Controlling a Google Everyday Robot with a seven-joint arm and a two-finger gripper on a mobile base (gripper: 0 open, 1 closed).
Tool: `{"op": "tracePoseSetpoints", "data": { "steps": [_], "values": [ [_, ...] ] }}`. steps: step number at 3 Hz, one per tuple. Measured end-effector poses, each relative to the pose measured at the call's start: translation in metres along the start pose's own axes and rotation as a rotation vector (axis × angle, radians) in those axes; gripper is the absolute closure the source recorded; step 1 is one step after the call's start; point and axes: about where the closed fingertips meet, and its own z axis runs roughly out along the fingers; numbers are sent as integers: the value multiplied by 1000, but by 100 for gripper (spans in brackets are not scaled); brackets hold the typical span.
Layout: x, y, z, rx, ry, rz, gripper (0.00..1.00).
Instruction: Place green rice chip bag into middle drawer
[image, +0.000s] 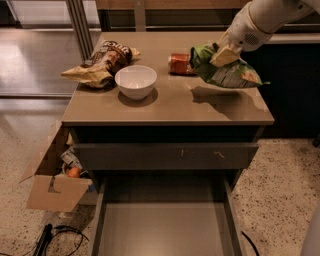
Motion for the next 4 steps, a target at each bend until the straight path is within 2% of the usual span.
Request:
{"op": "tracePoseSetpoints", "data": {
  "steps": [1,3,4],
  "values": [
    [-20,6,-36,11,-31,-52,100],
    [-22,12,-34,1,-40,-66,100],
    [-24,39,-51,5,-101,-119,100]
  ]
}}
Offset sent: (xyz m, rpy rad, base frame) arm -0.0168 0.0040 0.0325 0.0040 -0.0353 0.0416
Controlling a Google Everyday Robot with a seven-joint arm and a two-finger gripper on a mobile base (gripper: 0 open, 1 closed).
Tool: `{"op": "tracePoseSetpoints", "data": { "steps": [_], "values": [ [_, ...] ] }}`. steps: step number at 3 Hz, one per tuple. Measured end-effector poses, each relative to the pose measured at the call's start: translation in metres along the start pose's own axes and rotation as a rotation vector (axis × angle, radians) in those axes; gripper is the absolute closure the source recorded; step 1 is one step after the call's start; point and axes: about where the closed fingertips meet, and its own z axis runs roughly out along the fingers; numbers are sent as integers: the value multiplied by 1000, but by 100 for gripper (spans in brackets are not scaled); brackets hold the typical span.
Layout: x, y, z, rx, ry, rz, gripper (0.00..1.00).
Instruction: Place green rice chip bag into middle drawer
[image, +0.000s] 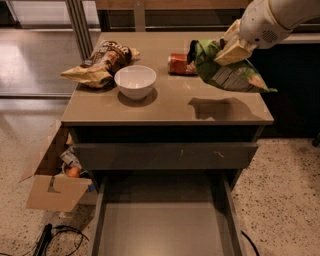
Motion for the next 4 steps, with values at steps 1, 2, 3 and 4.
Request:
{"op": "tracePoseSetpoints", "data": {
  "steps": [1,2,3,4],
  "values": [
    [-1,41,-35,65,-34,-76,100],
    [4,95,-54,101,-79,-116,100],
    [30,148,-59,102,-117,-78,100],
    [55,203,-37,45,-144,-5,100]
  ]
}}
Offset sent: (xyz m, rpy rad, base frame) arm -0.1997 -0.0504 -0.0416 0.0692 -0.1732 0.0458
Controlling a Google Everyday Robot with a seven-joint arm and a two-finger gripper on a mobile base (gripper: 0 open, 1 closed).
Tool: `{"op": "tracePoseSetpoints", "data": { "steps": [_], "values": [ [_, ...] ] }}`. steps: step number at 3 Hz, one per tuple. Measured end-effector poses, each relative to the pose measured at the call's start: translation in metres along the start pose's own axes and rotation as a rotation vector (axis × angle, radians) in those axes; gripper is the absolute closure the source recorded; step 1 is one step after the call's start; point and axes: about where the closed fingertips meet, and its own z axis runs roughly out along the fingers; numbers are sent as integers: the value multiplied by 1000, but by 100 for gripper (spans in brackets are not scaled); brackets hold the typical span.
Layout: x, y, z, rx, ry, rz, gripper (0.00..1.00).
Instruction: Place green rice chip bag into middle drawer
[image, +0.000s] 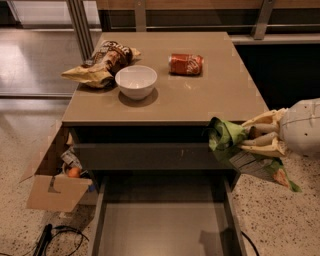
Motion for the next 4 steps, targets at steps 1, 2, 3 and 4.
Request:
{"op": "tracePoseSetpoints", "data": {
  "steps": [1,2,3,4],
  "values": [
    [0,0,0,0,0,0,100],
    [2,5,7,-15,0,0,100],
    [10,29,38,-70,0,19,100],
    [20,58,82,-112,-18,33,100]
  ]
}}
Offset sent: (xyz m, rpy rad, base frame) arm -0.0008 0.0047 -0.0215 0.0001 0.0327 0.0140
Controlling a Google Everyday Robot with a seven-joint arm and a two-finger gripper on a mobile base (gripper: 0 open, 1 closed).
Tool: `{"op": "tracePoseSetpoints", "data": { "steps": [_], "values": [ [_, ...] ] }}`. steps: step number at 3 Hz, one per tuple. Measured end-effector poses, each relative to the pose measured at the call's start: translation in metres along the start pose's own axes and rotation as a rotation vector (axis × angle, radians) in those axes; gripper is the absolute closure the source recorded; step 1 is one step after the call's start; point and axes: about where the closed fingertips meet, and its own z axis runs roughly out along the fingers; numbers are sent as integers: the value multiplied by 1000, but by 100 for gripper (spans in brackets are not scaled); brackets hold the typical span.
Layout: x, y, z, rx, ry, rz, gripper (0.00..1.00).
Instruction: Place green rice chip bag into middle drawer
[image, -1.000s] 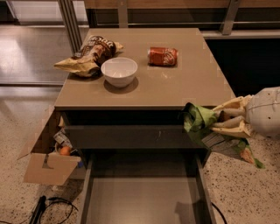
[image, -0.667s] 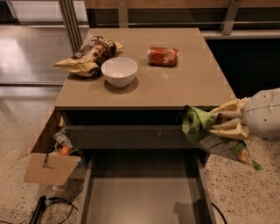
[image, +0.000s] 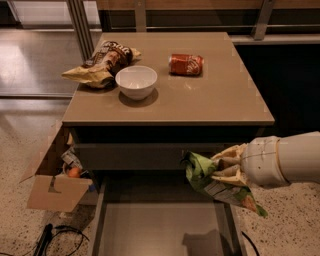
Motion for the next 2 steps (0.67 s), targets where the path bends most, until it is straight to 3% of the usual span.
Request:
{"op": "tracePoseSetpoints", "data": {
  "steps": [2],
  "values": [
    [24,18,74,9,-37,17,100]
  ]
}}
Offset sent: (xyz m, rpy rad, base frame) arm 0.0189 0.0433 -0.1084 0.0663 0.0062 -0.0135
